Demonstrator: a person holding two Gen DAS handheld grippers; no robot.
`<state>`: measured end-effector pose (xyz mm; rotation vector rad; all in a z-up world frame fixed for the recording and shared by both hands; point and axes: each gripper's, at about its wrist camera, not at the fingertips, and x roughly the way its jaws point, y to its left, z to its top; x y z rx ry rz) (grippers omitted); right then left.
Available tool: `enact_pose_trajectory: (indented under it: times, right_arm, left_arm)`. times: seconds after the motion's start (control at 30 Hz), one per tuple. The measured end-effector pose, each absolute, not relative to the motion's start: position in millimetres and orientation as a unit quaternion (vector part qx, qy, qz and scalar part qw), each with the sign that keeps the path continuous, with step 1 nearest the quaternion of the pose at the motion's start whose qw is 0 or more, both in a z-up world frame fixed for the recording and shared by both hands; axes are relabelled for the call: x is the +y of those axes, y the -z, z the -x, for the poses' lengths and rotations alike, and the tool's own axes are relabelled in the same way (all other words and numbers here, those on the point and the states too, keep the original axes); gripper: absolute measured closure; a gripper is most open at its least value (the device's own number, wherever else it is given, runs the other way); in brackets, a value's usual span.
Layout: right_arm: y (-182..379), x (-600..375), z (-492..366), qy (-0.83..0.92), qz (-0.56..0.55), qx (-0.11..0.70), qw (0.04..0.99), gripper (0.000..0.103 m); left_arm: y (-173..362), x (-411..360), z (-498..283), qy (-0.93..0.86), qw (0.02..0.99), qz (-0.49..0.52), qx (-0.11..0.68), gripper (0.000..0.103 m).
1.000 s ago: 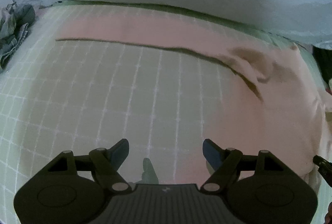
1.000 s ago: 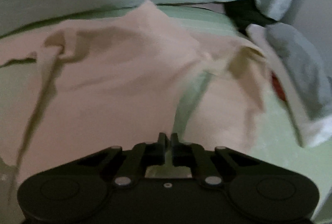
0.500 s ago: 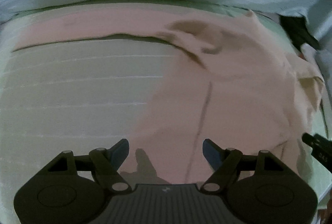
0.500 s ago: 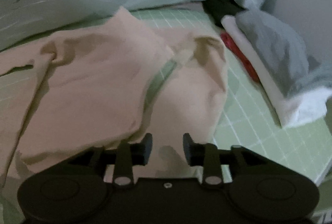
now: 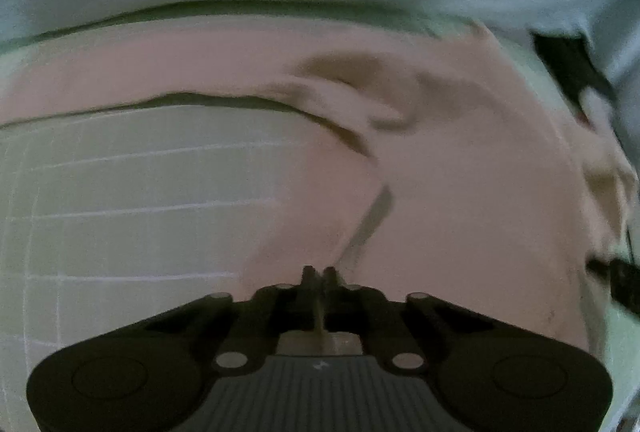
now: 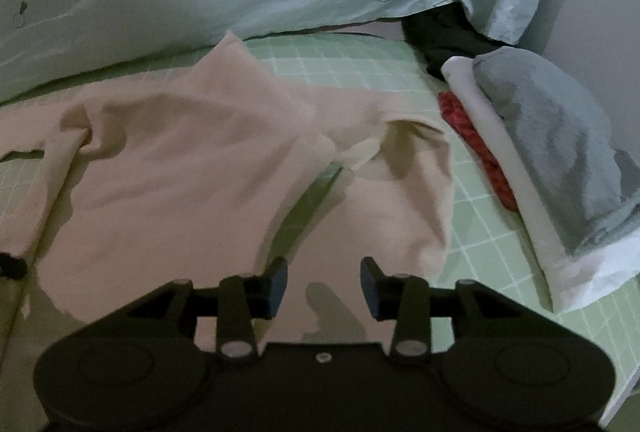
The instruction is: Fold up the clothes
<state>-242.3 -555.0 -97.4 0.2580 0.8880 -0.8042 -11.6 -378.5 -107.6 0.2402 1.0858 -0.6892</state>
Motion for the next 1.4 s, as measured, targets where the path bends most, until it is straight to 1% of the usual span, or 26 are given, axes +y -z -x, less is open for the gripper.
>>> enact_pose_trajectory:
  times: [0.07, 0.2, 0.3, 0.33, 0.37, 0.43, 0.53, 0.63, 0.7, 0.77, 0.8, 0.83, 0.9, 0.93, 0.97, 1.0, 1.07, 1.2, 1.4]
  right_arm:
    - [98, -551, 242, 0.366, -0.121, 0.42, 0.822, 0.062]
    - [99, -542, 243, 0.35, -0.142, 0.413, 0.828, 0.061]
    - [100, -537, 245, 0.344, -0.166, 0.405, 0.831, 0.056]
    - [101, -535, 245, 0.344, -0.169, 0.406, 0.83, 0.053]
    - [102, -533, 245, 0.346, -0.17, 0.408, 0.828, 0.052]
    - [103, -532, 245, 0.348, -0.17, 0.41, 0.826, 0.048]
    - [103, -534, 247, 0.348, -0.169, 0.407, 0.827, 0.044]
    - [102, -537, 248, 0.349, -0.169, 0.404, 0.828, 0.044]
    - [101, -538, 250, 0.349, -0.168, 0.402, 0.829, 0.044]
    - [102, -544, 248, 0.351, -0.168, 0.4, 0.83, 0.044]
    - [102, -547, 247, 0.352, -0.169, 0.4, 0.829, 0.044]
    - [103, -551, 246, 0.353, -0.17, 0.4, 0.829, 0.044]
    - [104, -554, 245, 0.353, -0.171, 0.4, 0.828, 0.044]
    - [105, -556, 244, 0.351, -0.171, 0.401, 0.829, 0.044]
    - [106, -556, 243, 0.349, -0.171, 0.402, 0.829, 0.044]
    - [106, -556, 242, 0.346, -0.17, 0.403, 0.83, 0.044]
    - [107, -556, 241, 0.341, -0.17, 0.405, 0.831, 0.044]
    - [108, -552, 242, 0.332, -0.173, 0.405, 0.834, 0.044]
    - [106, -540, 240, 0.305, -0.181, 0.404, 0.843, 0.044]
  left_arm:
    - [105, -362, 4, 0.289, 0.814, -0.112, 0.49, 0.103]
    - [102, -350, 5, 0.284, 0.815, -0.096, 0.496, 0.103]
    - [100, -340, 5, 0.28, 0.815, -0.084, 0.501, 0.101]
    - [100, -337, 5, 0.279, 0.815, -0.08, 0.502, 0.097]
    - [99, -334, 5, 0.278, 0.815, -0.076, 0.503, 0.087]
    - [97, -328, 6, 0.275, 0.814, -0.069, 0.506, 0.077]
    - [99, -339, 14, 0.295, 0.803, -0.067, 0.514, 0.076]
    - [102, -362, 21, 0.329, 0.789, -0.081, 0.513, 0.072]
    - [105, -377, 25, 0.351, 0.778, -0.09, 0.513, 0.067]
    - [108, -392, 27, 0.368, 0.767, -0.099, 0.516, 0.055]
    - [110, -397, 27, 0.374, 0.762, -0.102, 0.518, 0.054]
    - [112, -403, 27, 0.378, 0.759, -0.105, 0.519, 0.054]
    - [114, -408, 27, 0.374, 0.762, -0.118, 0.515, 0.06]
    - [114, -408, 26, 0.37, 0.766, -0.119, 0.513, 0.076]
    - [115, -405, 23, 0.365, 0.767, -0.116, 0.515, 0.102]
    - [115, -401, 19, 0.36, 0.769, -0.11, 0.517, 0.1]
    - [113, -383, 8, 0.343, 0.779, -0.076, 0.519, 0.1]
    - [102, -335, -11, 0.289, 0.813, -0.039, 0.504, 0.101]
    - [99, -271, 1, 0.24, 0.827, -0.023, 0.508, 0.101]
